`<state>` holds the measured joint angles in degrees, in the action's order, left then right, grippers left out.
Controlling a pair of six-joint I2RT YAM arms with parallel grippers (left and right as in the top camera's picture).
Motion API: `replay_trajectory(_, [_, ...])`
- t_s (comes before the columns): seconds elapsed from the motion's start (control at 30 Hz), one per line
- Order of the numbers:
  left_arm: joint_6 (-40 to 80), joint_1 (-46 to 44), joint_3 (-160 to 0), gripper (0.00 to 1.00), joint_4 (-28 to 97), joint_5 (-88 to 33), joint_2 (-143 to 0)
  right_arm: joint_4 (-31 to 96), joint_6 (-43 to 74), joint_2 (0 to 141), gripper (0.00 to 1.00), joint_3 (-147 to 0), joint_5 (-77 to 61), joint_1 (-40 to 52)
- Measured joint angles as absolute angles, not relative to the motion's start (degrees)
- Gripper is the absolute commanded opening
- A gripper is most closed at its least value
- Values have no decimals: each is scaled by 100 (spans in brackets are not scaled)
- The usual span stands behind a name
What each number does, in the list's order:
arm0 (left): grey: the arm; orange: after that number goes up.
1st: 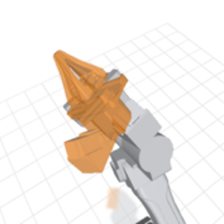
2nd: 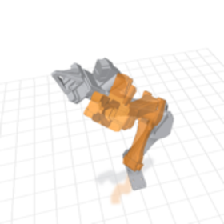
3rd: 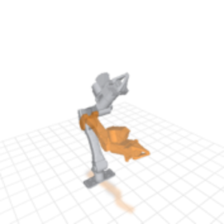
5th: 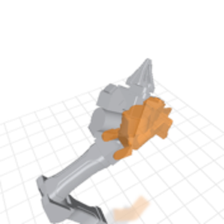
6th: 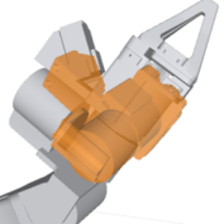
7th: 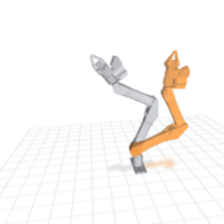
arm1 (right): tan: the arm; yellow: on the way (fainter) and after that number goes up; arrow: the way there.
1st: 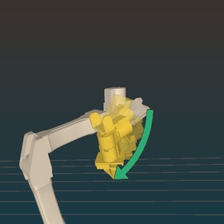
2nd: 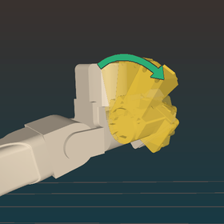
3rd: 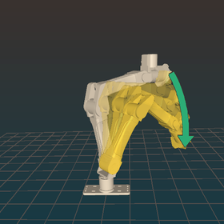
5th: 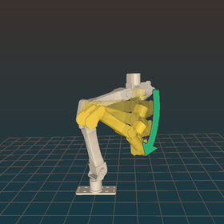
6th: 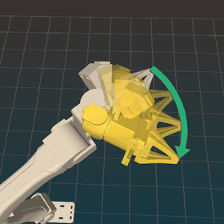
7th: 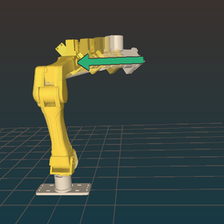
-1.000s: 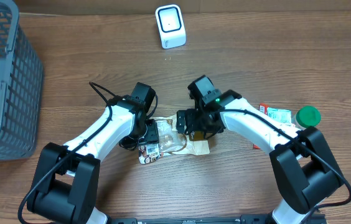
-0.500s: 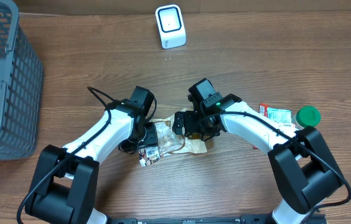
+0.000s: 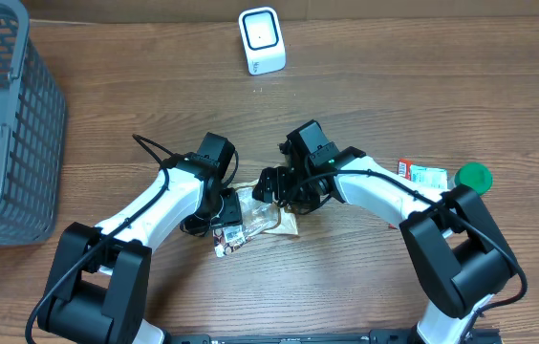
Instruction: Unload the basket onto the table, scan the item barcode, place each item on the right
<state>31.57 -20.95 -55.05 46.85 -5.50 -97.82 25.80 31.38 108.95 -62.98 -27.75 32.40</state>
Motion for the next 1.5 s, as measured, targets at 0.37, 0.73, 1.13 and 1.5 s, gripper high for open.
replay_trajectory(0.37, [3157,-2093,-5500,62,4668,-532,-9782,2458,3157,11006,62,-6213,-3286,3301])
replay_trajectory(0.73, [3140,-2071,-5487,75,4683,-460,-9780,2355,3153,11054,37,-6145,-3369,3315])
replay_trajectory(1.13, [3138,-1898,-5625,77,4742,-373,-9821,2314,3148,11054,30,-6145,-3369,3315])
replay_trajectory(1.5, [3024,-1000,-6541,77,4694,-405,-9891,2298,3153,11056,11,-6143,-3479,3371])
